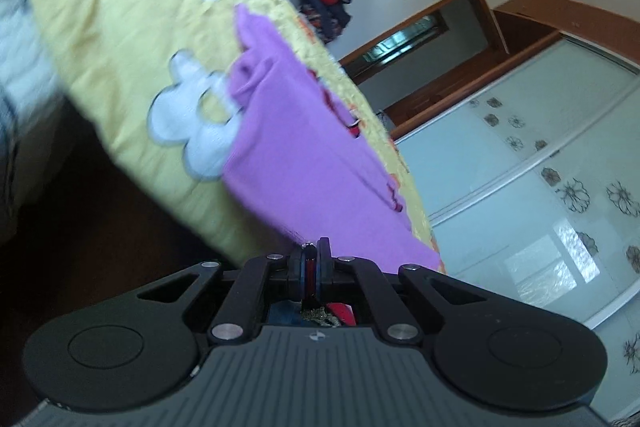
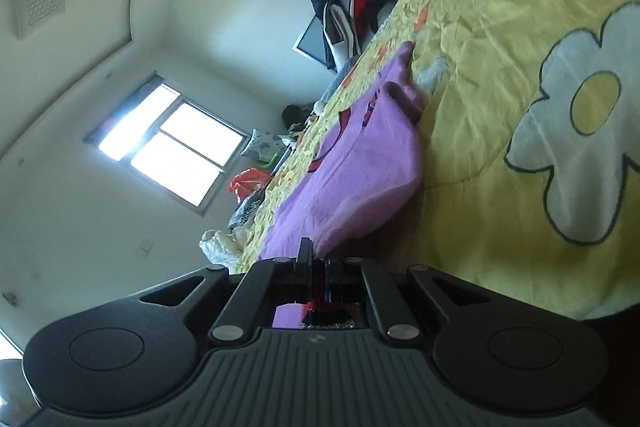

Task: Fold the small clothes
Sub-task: 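Lift the hem with both tools and fold it over toward the collar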

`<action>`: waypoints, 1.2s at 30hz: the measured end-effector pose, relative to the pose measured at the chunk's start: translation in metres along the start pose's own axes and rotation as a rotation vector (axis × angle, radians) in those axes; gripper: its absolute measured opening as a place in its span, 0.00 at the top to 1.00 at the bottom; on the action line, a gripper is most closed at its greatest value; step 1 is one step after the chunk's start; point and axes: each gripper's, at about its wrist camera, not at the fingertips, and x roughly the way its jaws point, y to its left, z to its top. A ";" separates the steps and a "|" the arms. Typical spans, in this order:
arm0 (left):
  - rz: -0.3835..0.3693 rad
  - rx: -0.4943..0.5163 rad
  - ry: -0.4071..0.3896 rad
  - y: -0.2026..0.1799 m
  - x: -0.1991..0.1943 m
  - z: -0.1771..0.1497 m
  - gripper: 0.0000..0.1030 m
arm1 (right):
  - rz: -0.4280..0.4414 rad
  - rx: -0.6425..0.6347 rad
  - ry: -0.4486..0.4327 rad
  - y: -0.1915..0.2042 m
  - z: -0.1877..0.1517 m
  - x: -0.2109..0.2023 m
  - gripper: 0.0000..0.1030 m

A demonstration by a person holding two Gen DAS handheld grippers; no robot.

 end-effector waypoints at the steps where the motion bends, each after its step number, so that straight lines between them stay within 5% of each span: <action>1: -0.003 -0.007 0.002 0.001 0.000 -0.001 0.97 | 0.012 -0.001 -0.004 0.002 0.001 -0.001 0.95; 7: -0.026 0.023 -0.034 -0.009 0.002 0.002 0.97 | 0.050 -0.101 -0.010 0.024 0.018 0.006 0.94; 15: -0.096 0.006 -0.183 -0.029 0.019 0.037 0.97 | 0.146 -0.149 -0.044 0.046 0.063 0.033 0.94; 25: -0.148 0.143 -0.156 -0.084 -0.037 0.018 0.97 | 0.201 -0.073 -0.033 0.067 0.016 -0.024 0.94; 30: -0.107 0.114 -0.111 -0.071 -0.040 0.008 0.97 | 0.144 -0.017 -0.029 0.044 0.012 -0.019 0.94; 36: -0.113 -0.018 -0.171 -0.034 -0.009 0.034 0.97 | 0.128 -0.033 -0.011 0.032 0.058 0.029 0.94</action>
